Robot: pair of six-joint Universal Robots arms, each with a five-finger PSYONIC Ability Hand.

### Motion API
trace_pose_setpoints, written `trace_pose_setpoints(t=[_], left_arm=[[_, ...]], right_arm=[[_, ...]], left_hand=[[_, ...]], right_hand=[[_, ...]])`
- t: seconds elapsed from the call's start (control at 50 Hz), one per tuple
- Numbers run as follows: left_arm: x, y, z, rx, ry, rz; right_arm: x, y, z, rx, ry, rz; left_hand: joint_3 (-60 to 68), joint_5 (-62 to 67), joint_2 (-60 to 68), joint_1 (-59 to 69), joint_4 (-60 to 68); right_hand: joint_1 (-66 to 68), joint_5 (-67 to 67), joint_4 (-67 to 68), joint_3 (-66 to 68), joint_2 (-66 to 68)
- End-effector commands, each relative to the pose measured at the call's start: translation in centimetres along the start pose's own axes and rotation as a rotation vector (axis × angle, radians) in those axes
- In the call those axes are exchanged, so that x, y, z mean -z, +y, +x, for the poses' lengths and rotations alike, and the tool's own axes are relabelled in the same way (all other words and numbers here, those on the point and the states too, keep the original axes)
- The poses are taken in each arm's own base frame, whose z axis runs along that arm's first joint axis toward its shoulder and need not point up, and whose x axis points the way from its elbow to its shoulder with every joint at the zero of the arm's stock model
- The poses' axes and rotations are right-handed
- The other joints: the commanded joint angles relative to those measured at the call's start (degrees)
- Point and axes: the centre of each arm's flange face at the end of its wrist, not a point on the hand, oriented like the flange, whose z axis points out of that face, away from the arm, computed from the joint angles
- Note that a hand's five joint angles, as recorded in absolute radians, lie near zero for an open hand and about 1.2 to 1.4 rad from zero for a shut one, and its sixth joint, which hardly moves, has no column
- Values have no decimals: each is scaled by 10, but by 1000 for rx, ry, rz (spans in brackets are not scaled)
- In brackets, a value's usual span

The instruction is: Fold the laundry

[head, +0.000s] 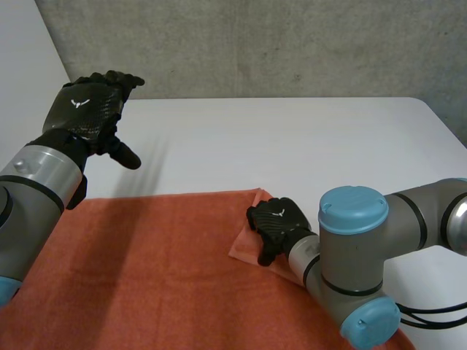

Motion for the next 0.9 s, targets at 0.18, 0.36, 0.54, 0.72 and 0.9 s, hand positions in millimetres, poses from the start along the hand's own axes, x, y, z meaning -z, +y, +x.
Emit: trace_pose_setpoints(t=[0.18, 0.36, 0.54, 0.72, 0.9], left_arm=[[0, 0, 0, 0, -1, -1], [-2, 6, 0, 0, 1, -18], [-20, 43, -23, -14, -59, -132], [-40, 91, -40, -194, -71, -270], [-49, 118, -57, -219, -12, -333]], right_arm=[[0, -7, 4, 22, 27, 37], [35, -84, 28, 27, 104, 257], [64, -113, 56, 68, 115, 270], [82, -116, 45, 74, 23, 202], [133, -128, 19, 94, -249, 86]], left_hand=[[-22, -26, -16, -16, -17], [-22, -26, -16, -16, -17], [-22, -26, -16, -16, -17], [-22, -26, -16, -16, -17], [-20, -24, -14, -14, -15]], right_hand=[[473, 441, 420, 419, 420], [473, 441, 420, 419, 420], [473, 441, 420, 419, 420], [473, 441, 420, 419, 420], [473, 441, 420, 419, 420]])
